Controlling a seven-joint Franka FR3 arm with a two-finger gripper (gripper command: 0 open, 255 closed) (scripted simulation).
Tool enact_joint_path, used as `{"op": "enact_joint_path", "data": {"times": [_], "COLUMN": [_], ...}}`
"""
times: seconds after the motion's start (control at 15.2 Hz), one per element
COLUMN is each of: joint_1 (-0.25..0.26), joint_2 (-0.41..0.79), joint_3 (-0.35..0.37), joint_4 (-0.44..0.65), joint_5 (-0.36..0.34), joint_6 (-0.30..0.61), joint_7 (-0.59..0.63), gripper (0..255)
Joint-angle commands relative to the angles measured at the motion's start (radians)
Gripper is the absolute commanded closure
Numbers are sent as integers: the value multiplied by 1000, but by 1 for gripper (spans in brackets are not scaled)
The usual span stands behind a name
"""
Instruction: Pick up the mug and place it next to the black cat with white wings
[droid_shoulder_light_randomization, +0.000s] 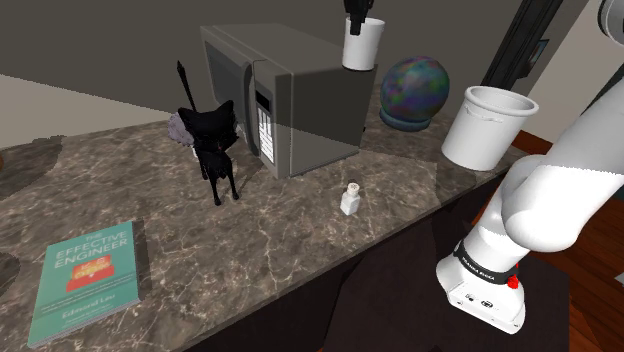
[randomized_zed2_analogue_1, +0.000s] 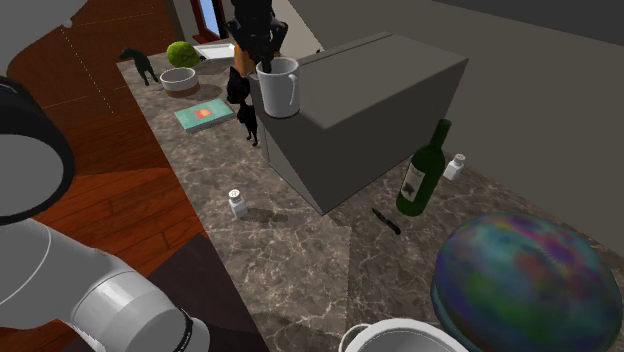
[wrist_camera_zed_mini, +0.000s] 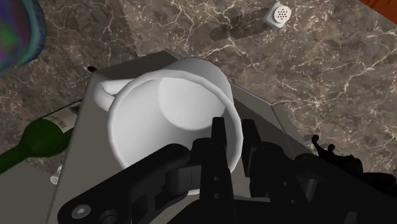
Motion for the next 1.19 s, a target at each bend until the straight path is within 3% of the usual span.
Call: {"op": "enact_joint_path", "data": {"times": [0.0, 0.59, 1.12], "joint_1": [20, 128, 122], "joint_2": [16, 149, 78], "joint_3": [29, 163, 155], "joint_4": [20, 181, -21], "joint_5": [6, 10, 25], "joint_6": [-7, -52, 81], "joint_7": [51, 293, 290], "gripper": [255, 255, 255]}}
